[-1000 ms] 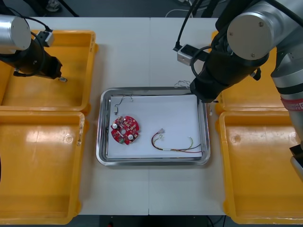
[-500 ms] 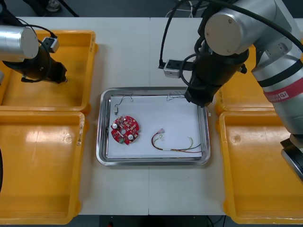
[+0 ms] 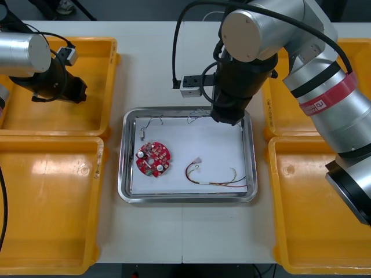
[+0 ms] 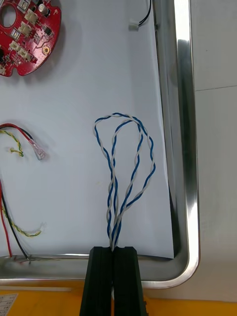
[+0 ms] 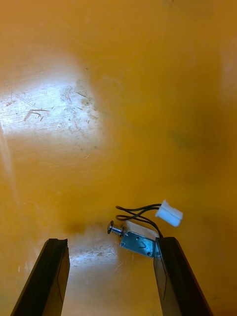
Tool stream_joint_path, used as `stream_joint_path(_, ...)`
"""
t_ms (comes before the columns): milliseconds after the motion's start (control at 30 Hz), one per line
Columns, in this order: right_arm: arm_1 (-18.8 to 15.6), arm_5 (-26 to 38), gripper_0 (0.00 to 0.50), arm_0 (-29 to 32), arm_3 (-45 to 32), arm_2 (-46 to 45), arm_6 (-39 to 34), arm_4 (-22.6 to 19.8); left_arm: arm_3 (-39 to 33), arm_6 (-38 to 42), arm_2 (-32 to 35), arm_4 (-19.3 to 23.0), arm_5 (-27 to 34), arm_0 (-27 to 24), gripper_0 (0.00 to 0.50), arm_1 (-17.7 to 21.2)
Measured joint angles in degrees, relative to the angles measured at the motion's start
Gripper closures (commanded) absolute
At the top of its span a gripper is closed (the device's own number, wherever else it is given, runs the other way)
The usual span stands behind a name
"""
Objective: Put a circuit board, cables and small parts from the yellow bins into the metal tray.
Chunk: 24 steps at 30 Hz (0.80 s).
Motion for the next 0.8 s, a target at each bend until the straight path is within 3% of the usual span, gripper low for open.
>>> stream_joint_path(367, 0.02, -4.95, 0.484, -0.01, 0.69, 7.23, 0.08, 2.85, 2.84, 0.00, -3.13, 0.86, -4.31, -0.70, 0.000, -0.25)
stream_joint_path(800, 0.03, -11.81, 0.484, 1.63, 0.82, 10.80, 1.45, 5.32, 2.91, 0.00, -3.53, 1.21, -4.50, -1.14, 0.000, -0.44)
